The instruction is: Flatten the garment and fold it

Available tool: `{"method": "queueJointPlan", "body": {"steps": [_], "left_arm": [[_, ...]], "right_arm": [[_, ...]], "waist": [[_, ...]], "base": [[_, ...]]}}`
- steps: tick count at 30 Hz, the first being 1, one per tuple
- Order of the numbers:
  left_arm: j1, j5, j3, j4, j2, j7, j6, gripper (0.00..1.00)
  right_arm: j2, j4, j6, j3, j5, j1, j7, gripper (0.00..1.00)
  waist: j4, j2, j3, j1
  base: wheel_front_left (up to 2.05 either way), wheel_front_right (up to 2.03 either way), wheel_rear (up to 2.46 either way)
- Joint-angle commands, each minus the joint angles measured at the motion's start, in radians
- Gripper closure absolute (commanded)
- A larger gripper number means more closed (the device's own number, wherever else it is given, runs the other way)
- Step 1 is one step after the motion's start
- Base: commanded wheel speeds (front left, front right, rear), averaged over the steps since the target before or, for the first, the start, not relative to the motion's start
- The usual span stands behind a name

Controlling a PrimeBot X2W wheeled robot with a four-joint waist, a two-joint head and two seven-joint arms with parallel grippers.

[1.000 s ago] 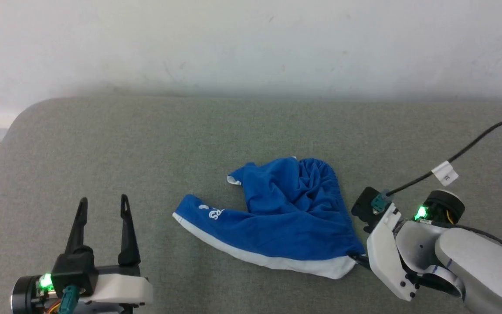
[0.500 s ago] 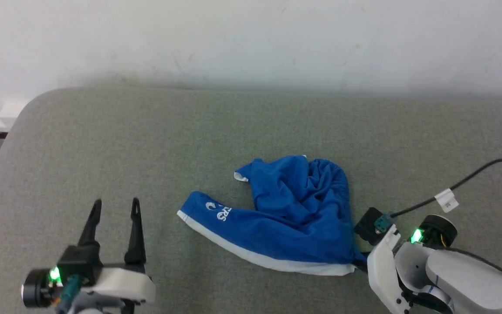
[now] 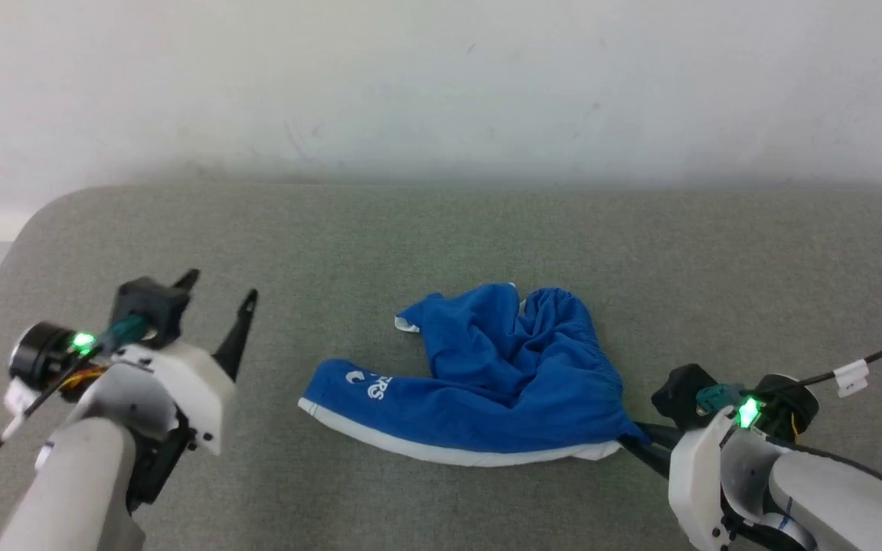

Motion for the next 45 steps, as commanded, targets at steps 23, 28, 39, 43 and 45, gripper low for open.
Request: {"method": "queueJointPlan", "body": {"steps": [23, 28, 39, 43, 45], "left_arm": [[-0.316, -0.434, -0.732, 0.194, 0.243, 0.438, -0.008, 0.00], [-0.354, -0.478, -0.853, 0.244, 0.245, 0.421, -0.008, 1.00], [-0.448, -0.557, -0.767, 0.177, 0.278, 0.143, 0.019, 1.00], [-0.507, -0.575, -0.699, 0.099, 0.282, 0.088, 0.038, 1.00], [-0.543, -0.579, -0.661, 0.075, 0.280, 0.059, 0.056, 1.00]], "right_arm": [[0.077, -0.027, -0.002, -0.024, -0.097, -0.044, -0.006, 1.00], [0.083, -0.022, -0.002, -0.012, -0.094, -0.047, -0.014, 1.00], [0.072, -0.053, -0.002, -0.165, -0.092, -0.046, -0.183, 1.00], [0.062, -0.089, -0.002, -0.247, -0.101, -0.091, -0.196, 1.00], [0.062, -0.100, -0.002, -0.284, -0.112, -0.132, -0.189, 1.00]], "waist": [[-0.094, 0.0000, 0.128, 0.0000], [-0.095, 0.0000, 0.121, 0.0000], [-0.060, 0.0000, 0.039, 0.0000], [-0.056, 0.0000, 0.034, 0.0000], [-0.060, 0.0000, 0.044, 0.0000]], "base": [[0.00, 0.00, 0.00], [0.00, 0.00, 0.00], [0.00, 0.00, 0.00], [0.00, 0.00, 0.00], [0.00, 0.00, 0.00]]}}
